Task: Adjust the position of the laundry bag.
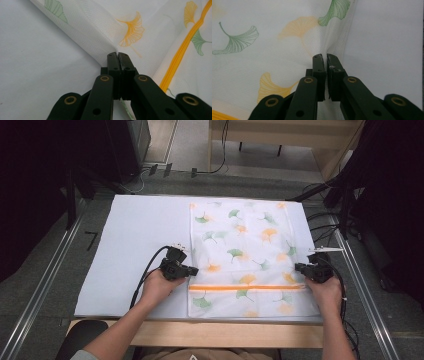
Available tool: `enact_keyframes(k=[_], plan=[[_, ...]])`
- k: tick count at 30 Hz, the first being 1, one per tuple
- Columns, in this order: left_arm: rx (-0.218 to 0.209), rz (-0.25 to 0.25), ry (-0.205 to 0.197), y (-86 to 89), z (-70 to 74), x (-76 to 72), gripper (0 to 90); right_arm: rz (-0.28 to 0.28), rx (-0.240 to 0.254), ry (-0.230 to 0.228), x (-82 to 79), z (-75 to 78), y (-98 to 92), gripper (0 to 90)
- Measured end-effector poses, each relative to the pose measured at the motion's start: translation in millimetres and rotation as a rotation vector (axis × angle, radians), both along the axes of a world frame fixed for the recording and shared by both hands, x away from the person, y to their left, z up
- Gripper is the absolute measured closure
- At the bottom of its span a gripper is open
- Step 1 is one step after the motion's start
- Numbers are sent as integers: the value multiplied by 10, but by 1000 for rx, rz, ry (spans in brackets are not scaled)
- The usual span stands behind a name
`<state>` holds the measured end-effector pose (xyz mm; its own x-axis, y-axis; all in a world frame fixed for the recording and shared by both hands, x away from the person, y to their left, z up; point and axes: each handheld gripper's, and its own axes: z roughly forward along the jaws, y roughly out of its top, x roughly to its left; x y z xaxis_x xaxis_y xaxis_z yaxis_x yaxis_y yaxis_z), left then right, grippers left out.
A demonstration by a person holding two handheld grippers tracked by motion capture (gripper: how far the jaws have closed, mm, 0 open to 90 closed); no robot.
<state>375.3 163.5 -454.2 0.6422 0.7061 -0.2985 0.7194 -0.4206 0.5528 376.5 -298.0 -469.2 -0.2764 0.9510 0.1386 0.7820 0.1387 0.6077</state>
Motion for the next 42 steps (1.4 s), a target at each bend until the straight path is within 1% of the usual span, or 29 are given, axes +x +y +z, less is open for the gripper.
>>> enact_keyframes(k=[4, 7, 9, 11, 19, 20, 23, 24, 25, 26, 28, 30, 32, 34, 36, 41, 42], plan=[[-19, 3, 15, 55, 25, 24, 900, 15, 8, 0, 0, 9, 17, 874], [-24, 3, 18, 87, 40, 35, 900, 23, 9, 4, 2, 8, 32, 874], [-34, 14, 16, 114, 58, 38, 900, 26, 16, 13, 7, 17, 38, 874], [-31, 13, 17, 132, 68, 39, 900, 25, 18, 17, 11, 21, 47, 875], [-22, 28, 19, 210, 88, 35, 900, 53, 23, 21, 24, 46, 115, 875], [-21, 26, 18, 237, 91, 33, 900, 69, 18, 18, 25, 57, 145, 875], [-20, 31, 19, 249, 94, 30, 900, 76, 19, 13, 32, 63, 168, 875], [-19, 33, 20, 287, 102, 28, 900, 76, 19, 13, 32, 63, 168, 875], [-19, 35, 20, 304, 105, 25, 900, 87, 23, 19, 44, 71, 198, 875], [-31, 39, 33, 341, 118, 21, 900, 95, 25, 17, 59, 71, 230, 875], [-41, 35, 41, 372, 139, 8, 900, 103, 28, 24, 64, 84, 263, 875], [-45, 39, 34, 390, 163, -13, 900, 118, 26, 20, 64, 99, 301, 875], [-41, 35, 29, 408, 171, -16, 900, 124, 28, 20, 66, 106, 316, 875], [-32, 42, 25, 448, 180, -20, 900, 136, 30, 22, 70, 118, 346, 875], [-40, 60, 33, 522, 190, -19, 900, 156, 36, 23, 75, 132, 405, 875], [-29, 72, 34, 617, 216, -22, 900, 180, 38, 22, 89, 146, 483, 876], [-39, 79, 39, 656, 231, -26, 900, 187, 35, 23, 97, 146, 523, 876]])
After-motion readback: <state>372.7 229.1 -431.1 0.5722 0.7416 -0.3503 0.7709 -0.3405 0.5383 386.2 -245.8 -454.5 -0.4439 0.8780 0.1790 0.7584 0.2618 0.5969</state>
